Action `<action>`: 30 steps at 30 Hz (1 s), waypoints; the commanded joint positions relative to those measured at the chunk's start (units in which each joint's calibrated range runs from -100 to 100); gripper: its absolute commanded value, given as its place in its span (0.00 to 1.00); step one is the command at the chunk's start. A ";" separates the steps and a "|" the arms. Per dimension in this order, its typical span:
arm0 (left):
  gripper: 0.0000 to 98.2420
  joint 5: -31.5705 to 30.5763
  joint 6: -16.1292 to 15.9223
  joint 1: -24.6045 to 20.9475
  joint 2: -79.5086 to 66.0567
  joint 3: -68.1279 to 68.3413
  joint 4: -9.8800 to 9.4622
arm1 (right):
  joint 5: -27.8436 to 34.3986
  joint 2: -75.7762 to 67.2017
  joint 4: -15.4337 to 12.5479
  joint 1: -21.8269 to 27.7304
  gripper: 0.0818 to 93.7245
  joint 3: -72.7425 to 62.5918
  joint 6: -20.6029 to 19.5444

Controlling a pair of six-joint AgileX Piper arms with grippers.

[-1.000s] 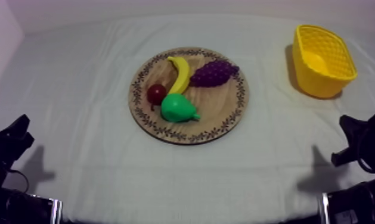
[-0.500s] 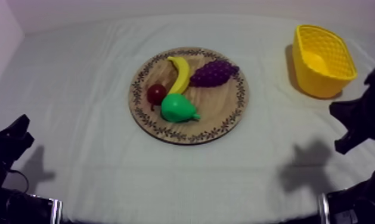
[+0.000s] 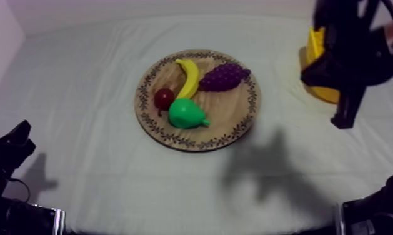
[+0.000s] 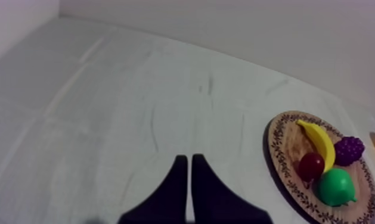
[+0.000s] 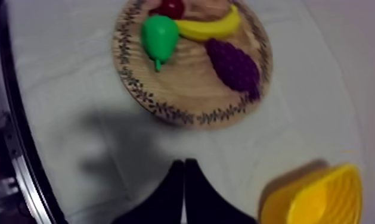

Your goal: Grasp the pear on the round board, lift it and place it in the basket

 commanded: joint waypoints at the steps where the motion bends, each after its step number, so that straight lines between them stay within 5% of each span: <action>1: 0.00 0.00 -0.01 0.01 0.02 -0.02 -0.03 | 4.18 10.76 -0.39 -1.80 0.01 -13.53 3.74; 17: 0.00 0.00 -0.01 0.01 0.02 -0.02 -0.03 | 12.09 35.52 0.05 -8.82 0.06 -35.45 1.03; 30: 0.00 0.00 -0.01 0.01 0.02 -0.02 -0.03 | 13.14 40.55 2.89 -8.76 0.54 -38.98 -0.59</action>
